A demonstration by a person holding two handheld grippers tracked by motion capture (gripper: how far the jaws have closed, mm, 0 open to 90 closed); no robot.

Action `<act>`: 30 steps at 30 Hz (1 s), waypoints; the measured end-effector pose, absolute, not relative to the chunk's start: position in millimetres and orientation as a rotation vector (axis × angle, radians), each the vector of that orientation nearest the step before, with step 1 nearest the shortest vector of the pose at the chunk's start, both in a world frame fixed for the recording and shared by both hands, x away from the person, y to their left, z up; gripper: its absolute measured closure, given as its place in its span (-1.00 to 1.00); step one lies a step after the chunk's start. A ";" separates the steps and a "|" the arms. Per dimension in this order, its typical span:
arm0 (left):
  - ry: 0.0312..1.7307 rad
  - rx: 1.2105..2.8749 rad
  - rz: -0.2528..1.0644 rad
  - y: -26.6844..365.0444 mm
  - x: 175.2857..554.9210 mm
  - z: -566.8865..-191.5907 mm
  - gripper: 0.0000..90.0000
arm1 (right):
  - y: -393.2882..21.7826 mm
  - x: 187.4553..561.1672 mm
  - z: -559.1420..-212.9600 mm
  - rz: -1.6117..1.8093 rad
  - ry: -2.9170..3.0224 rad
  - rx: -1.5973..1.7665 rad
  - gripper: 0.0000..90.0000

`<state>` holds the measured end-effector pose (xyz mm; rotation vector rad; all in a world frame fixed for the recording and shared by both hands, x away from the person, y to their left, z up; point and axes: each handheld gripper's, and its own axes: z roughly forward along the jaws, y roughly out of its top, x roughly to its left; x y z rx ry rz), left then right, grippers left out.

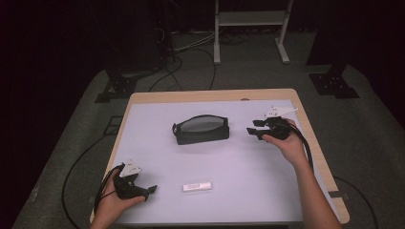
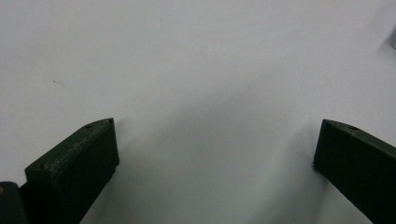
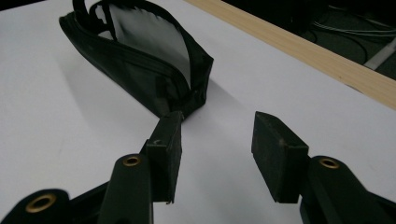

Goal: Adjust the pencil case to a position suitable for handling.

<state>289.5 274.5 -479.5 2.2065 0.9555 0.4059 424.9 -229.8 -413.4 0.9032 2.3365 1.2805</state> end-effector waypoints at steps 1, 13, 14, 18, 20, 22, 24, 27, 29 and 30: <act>0.955 2.208 0.406 274.6 289.6 -479.5 -1.00 | -225.6 427.6 -412.2 1.280 2.343 0.892 0.16; 0.955 2.202 0.408 274.4 289.5 -479.9 -1.00 | -202.0 444.0 -404.9 1.294 2.384 0.818 0.17; 0.955 2.204 0.408 274.5 289.5 -479.8 -1.00 | -200.5 444.7 -404.5 1.298 2.384 0.821 0.17; 0.955 2.203 0.407 274.5 289.5 -479.8 -1.00 | -193.2 449.7 -403.3 1.296 2.393 0.799 0.18; 0.955 2.204 0.408 274.5 289.5 -479.8 -1.00 | -189.1 451.7 -402.9 1.300 2.397 0.791 0.18; 0.955 2.204 0.408 274.5 289.5 -479.8 -1.00 | -184.8 454.1 -402.9 1.306 2.398 0.779 0.19; 0.954 2.204 0.408 274.5 289.5 -479.8 -1.00 | -183.5 454.8 -403.1 1.310 2.398 0.779 0.19; 0.954 2.204 0.408 274.5 289.5 -479.8 -1.00 | -178.0 458.2 -404.1 1.301 2.410 0.770 0.19; 0.955 2.204 0.408 274.5 289.6 -479.8 -1.00 | -172.9 462.0 -404.4 1.308 2.415 0.761 0.19; 0.955 2.204 0.408 274.5 289.6 -479.8 -1.00 | -172.9 462.0 -404.4 1.308 2.415 0.761 0.19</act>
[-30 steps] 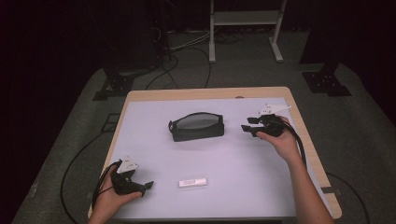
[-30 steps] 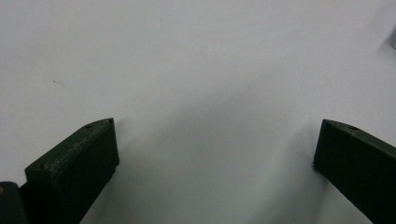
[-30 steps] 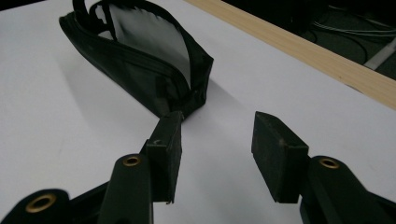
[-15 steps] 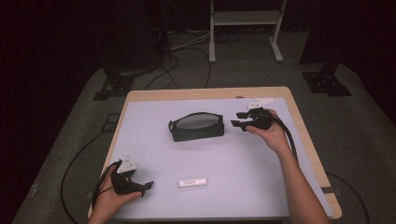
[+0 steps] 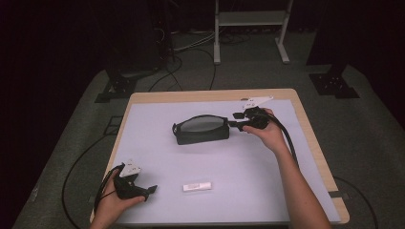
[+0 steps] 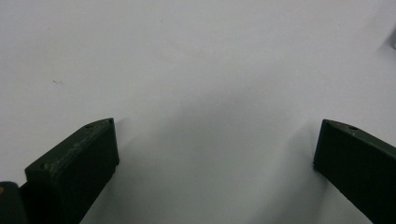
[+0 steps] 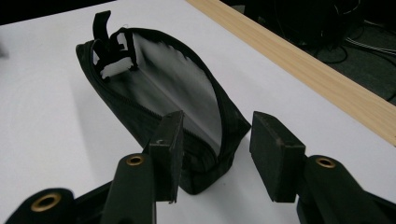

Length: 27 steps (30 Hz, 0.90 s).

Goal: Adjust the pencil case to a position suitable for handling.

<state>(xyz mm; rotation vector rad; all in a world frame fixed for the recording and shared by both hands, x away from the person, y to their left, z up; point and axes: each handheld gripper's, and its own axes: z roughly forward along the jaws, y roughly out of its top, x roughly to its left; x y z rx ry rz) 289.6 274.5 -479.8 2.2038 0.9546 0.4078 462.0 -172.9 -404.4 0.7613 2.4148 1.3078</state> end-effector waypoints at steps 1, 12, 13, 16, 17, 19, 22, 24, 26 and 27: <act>0.955 2.204 0.408 274.5 289.6 -479.8 -1.00 | -170.7 463.6 -404.2 1.311 2.417 0.753 0.19; 0.954 2.204 0.408 274.5 289.5 -479.8 -1.00 | -150.2 477.3 -403.1 1.313 2.447 0.725 0.19; 0.954 2.204 0.408 274.6 289.5 -479.8 -1.00 | -148.3 478.6 -403.2 1.308 2.451 0.723 0.19; 0.954 2.203 0.408 274.5 289.5 -479.8 -1.00 | -144.1 481.6 -403.3 1.312 2.455 0.709 0.19; 0.954 2.204 0.409 274.6 289.5 -479.8 -1.00 | -140.5 483.9 -403.0 1.312 2.464 0.706 0.19; 0.954 2.203 0.408 274.4 289.4 -479.9 -1.00 | -137.1 486.5 -403.2 1.312 2.464 0.698 0.19; 0.954 2.202 0.408 274.4 289.4 -479.9 -1.00 | -133.4 488.6 -403.1 1.315 2.469 0.696 0.19; 0.956 2.200 0.408 274.3 289.4 -480.0 -1.00 | -129.2 491.1 -403.2 1.313 2.475 0.686 0.19; 0.956 2.200 0.408 274.3 289.4 -480.0 -1.00 | -125.0 494.0 -403.7 1.311 2.482 0.677 0.19; 0.956 2.201 0.408 274.4 289.4 -479.9 -1.00 | -123.4 494.9 -403.9 1.311 2.486 0.676 0.19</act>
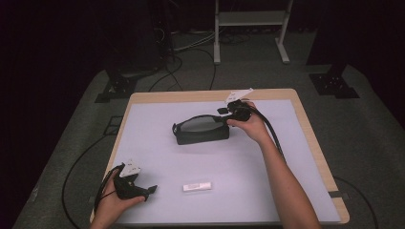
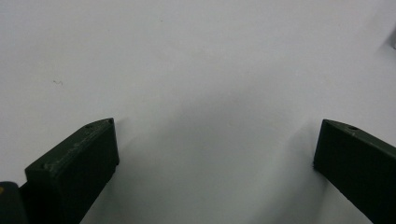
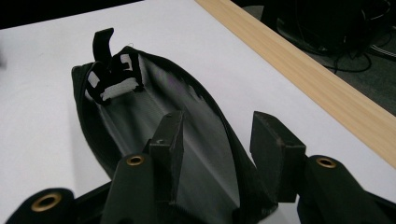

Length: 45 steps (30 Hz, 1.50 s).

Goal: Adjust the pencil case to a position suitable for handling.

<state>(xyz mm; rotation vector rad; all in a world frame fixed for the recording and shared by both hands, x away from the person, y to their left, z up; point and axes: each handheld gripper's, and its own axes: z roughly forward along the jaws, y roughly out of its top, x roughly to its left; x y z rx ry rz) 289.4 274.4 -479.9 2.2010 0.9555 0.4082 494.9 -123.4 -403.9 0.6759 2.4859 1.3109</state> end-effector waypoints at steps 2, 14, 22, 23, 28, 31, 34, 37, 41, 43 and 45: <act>0.955 2.201 0.408 274.4 289.4 -479.9 -1.00 | -119.9 498.1 -404.6 1.310 2.491 0.667 0.19; 0.953 2.202 0.410 274.4 289.5 -479.9 -1.00 | -97.5 512.9 -413.3 1.296 2.541 0.626 0.21; 0.951 2.206 0.411 274.6 289.5 -479.8 -1.00 | -89.4 522.7 -416.5 1.267 2.569 0.622 0.21; 0.951 2.206 0.411 274.6 289.5 -479.8 -1.00 | -89.4 522.7 -416.5 1.267 2.569 0.622 0.21; 0.954 2.204 0.409 274.4 289.4 -479.9 -1.00 | -81.7 526.0 -417.7 1.260 2.585 0.598 0.26; 0.954 2.204 0.409 274.4 289.4 -479.8 -1.00 | -79.2 525.6 -420.1 1.249 2.597 0.597 0.30; 0.953 2.205 0.410 274.4 289.3 -479.8 -1.00 | -77.2 525.7 -424.1 1.225 2.621 0.583 0.42; 0.953 2.205 0.410 274.4 289.3 -479.8 -1.00 | -77.3 525.6 -424.3 1.215 2.616 0.575 0.54; 0.953 2.206 0.410 274.3 289.3 -479.8 -1.00 | -77.8 524.2 -421.9 1.199 2.629 0.558 0.78; 0.953 2.206 0.410 274.3 289.3 -479.8 -1.00 | -77.7 523.1 -421.6 1.177 2.654 0.556 0.93; 0.953 2.205 0.410 274.3 289.3 -479.8 -1.00 | -77.7 522.8 -421.6 1.177 2.656 0.555 0.95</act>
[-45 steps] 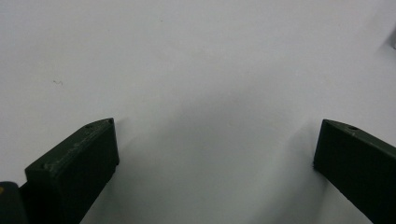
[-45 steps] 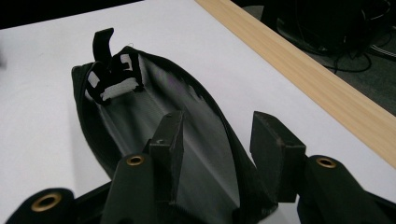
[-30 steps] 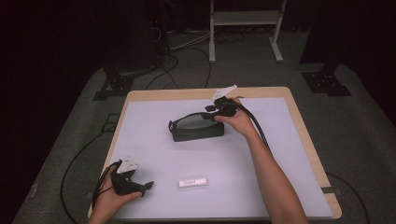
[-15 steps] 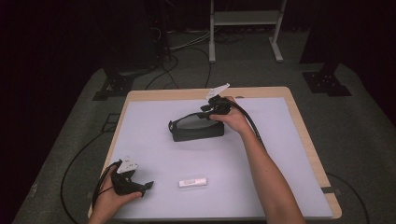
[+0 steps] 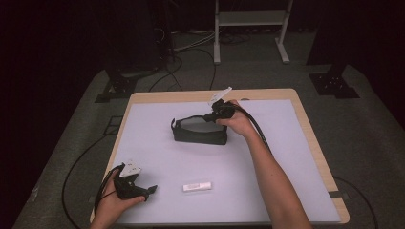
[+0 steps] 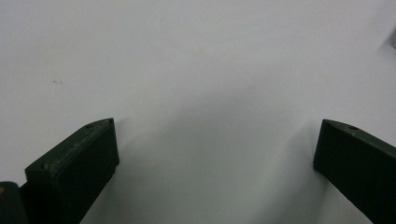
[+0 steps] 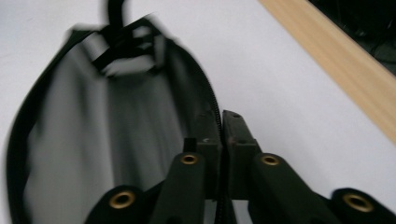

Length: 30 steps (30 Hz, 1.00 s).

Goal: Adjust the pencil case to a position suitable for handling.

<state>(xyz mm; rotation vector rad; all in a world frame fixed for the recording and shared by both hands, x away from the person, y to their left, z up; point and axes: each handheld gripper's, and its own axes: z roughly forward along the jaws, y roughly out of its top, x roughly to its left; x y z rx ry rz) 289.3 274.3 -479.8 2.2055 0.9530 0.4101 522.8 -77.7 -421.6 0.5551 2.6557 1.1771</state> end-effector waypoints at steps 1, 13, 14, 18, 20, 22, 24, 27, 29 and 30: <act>0.953 2.205 0.410 274.3 289.3 -479.9 -1.00 | -77.7 521.8 -420.2 1.176 2.666 0.565 0.95; 0.954 2.206 0.410 274.3 289.4 -479.7 -1.00 | -84.7 512.2 -406.7 1.208 2.684 0.560 0.96; 0.953 2.206 0.410 274.3 289.4 -479.7 -1.00 | -84.7 512.2 -406.7 1.208 2.684 0.560 0.96; 0.955 2.202 0.409 274.1 289.3 -480.0 -1.00 | -93.1 505.3 -401.9 1.205 2.690 0.551 0.96; 0.955 2.202 0.410 274.1 289.3 -480.0 -1.00 | -98.2 502.2 -400.5 1.219 2.690 0.549 0.96; 0.953 2.207 0.411 274.3 289.4 -479.9 -1.00 | -100.9 500.9 -400.1 1.221 2.692 0.546 0.96; 0.955 2.202 0.410 274.1 289.3 -480.0 -1.00 | -106.7 498.5 -399.0 1.226 2.699 0.541 0.96; 0.955 2.202 0.410 274.1 289.3 -480.0 -1.00 | -114.7 494.3 -398.1 1.248 2.705 0.539 0.96; 0.955 2.203 0.410 274.2 289.4 -480.0 -1.00 | -122.3 489.1 -397.7 1.267 2.716 0.531 0.96; 0.955 2.203 0.410 274.2 289.4 -480.0 -1.00 | -124.0 487.9 -397.7 1.276 2.719 0.526 0.96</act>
